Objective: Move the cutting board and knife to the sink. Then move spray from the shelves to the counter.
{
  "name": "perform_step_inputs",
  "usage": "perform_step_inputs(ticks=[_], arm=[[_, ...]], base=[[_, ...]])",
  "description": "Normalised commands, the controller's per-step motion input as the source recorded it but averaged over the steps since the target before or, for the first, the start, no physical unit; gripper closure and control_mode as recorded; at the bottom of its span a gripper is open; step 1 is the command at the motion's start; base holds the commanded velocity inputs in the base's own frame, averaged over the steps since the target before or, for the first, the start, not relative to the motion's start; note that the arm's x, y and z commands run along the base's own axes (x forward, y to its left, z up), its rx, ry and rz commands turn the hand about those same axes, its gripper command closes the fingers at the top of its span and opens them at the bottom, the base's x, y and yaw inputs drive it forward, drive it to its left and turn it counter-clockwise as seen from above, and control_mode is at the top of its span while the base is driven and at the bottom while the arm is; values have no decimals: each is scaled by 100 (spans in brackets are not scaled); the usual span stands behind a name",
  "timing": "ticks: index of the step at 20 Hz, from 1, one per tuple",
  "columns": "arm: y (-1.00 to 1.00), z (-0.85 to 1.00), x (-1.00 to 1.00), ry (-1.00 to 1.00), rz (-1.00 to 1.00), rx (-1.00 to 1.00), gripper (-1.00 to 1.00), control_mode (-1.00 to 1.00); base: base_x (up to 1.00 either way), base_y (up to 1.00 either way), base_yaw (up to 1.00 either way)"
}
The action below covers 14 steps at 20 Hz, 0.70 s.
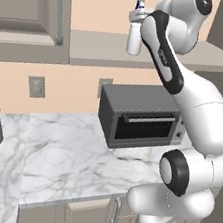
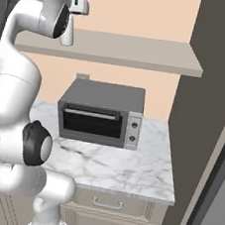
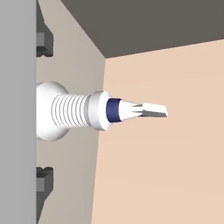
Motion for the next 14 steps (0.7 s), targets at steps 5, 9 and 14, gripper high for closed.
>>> perform_step_inputs(ticks=[5,9,14], arm=[[2,0,21,0,0,-3,-100,-100],[4,0,19,0,0,-2,-100,-100],[5,0,18,1,0,-2,-100,-100]], base=[[0,0,0],[0,0,0],[0,0,0]])
